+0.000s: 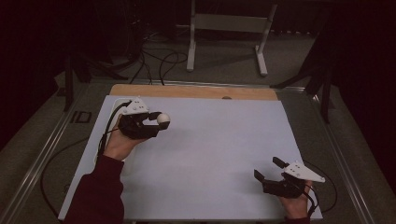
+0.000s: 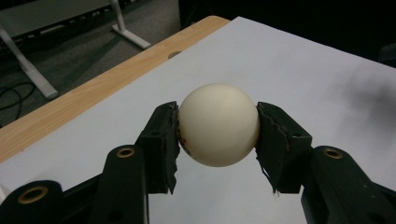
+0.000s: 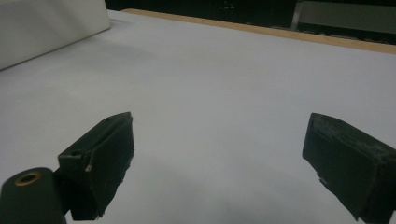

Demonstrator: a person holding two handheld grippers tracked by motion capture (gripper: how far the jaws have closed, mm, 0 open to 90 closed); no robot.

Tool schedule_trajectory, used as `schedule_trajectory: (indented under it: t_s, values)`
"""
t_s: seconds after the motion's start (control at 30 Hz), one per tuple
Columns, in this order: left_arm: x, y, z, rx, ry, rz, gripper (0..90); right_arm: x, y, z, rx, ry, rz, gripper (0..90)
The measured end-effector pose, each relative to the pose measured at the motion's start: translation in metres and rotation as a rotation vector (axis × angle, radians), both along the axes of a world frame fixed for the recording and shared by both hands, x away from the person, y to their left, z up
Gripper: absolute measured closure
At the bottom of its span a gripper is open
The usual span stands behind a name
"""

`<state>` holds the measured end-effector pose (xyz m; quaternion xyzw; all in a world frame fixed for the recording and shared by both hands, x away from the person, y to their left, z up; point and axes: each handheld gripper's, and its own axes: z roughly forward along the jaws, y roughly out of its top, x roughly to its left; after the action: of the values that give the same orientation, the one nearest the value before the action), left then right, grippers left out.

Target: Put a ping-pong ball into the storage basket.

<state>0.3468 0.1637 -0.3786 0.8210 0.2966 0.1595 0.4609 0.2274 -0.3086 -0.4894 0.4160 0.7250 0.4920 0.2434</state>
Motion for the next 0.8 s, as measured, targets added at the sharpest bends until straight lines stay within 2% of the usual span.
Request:
schedule_trajectory:
  t_s: [0.33, 0.8]
  values:
    - [-0.004, 0.009, 0.001, 0.013, -0.007, 0.001, 51.8, 0.0, 0.001, 0.0, 0.0, 0.001, 0.002, 9.0]
    - [-0.008, 0.029, 0.001, 0.017, -0.018, 0.029, 51.8, 0.0, 0.001, 0.0, -0.001, 0.003, 0.0, 9.0]
